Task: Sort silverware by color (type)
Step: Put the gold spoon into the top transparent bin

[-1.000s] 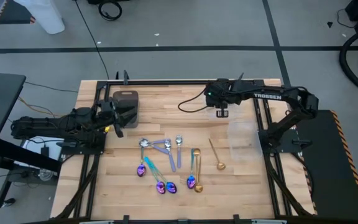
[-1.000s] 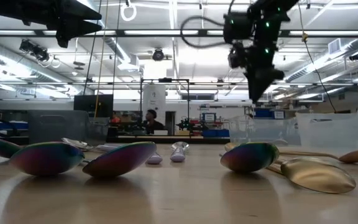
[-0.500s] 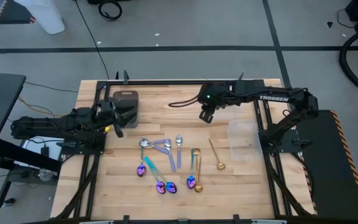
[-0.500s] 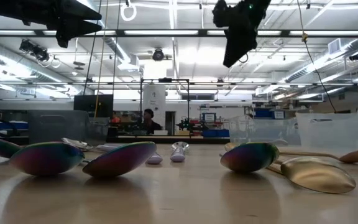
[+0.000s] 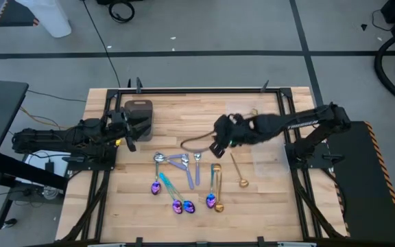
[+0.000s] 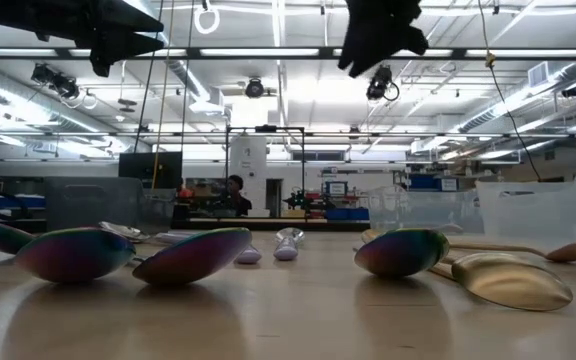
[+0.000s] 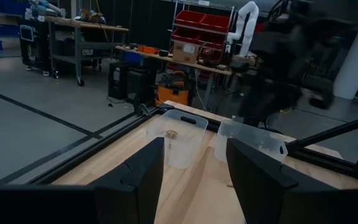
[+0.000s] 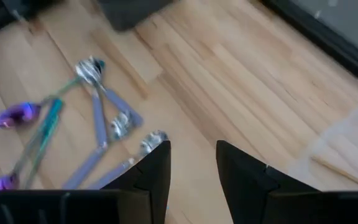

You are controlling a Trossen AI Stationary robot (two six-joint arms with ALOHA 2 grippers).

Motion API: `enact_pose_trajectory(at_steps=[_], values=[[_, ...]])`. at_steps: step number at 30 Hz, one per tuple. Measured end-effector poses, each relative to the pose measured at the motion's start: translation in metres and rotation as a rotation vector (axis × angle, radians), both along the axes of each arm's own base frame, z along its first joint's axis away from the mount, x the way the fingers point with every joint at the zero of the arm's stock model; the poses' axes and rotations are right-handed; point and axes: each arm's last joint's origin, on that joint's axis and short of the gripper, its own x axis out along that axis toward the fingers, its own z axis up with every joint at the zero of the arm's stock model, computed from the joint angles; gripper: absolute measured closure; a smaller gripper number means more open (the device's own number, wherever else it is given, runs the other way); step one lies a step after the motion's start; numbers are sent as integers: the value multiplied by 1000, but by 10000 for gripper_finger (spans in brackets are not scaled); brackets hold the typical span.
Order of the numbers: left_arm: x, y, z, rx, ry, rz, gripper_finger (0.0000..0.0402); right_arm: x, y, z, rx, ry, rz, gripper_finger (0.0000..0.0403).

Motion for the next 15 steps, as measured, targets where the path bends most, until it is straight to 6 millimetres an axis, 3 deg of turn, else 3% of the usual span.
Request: enact_pose_trajectory(at_steps=[7, 15], values=[[0, 0, -1, 0, 9, 0, 219, 22, 42, -26, 33, -59, -9, 264], [0, 0, -1, 3, 10, 0, 219, 39, 62, -72, 119, 64, -40, 264]])
